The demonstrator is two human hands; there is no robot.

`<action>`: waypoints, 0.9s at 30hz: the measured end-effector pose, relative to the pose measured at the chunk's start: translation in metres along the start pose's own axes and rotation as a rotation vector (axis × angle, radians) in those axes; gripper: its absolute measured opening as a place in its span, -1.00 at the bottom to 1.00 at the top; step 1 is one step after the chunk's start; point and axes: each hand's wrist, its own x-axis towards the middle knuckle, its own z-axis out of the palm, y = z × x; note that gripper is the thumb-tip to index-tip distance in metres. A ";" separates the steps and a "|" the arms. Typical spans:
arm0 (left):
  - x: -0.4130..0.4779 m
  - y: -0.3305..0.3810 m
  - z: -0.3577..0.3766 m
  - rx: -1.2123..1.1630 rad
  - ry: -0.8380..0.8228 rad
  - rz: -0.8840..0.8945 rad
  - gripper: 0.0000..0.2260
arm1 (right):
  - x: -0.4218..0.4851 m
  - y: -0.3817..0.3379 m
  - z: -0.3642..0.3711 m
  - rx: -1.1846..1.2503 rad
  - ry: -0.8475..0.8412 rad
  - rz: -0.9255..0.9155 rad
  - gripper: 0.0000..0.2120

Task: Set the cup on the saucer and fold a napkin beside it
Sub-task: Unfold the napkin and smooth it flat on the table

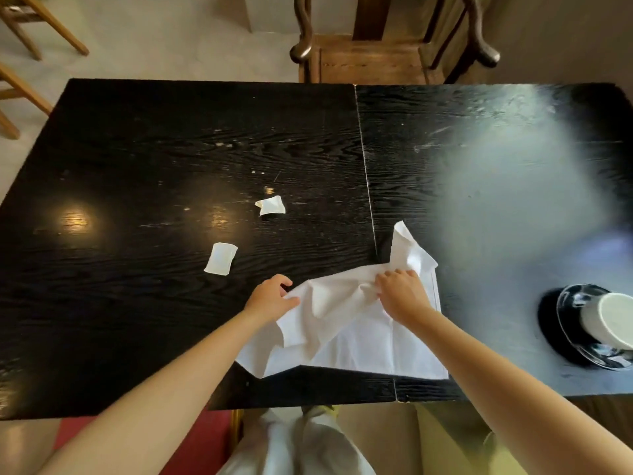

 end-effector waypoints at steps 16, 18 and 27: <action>-0.032 0.047 -0.033 -0.145 -0.600 0.156 -0.93 | 0.017 0.081 -0.032 0.737 -0.115 0.448 -0.57; -0.031 0.048 -0.034 -0.173 -0.648 0.107 -0.85 | 0.014 0.081 -0.032 0.767 -0.076 0.387 -0.67; -0.034 0.092 -0.044 -0.228 -0.442 0.269 -0.57 | -0.012 0.072 -0.120 1.015 0.057 0.078 -0.76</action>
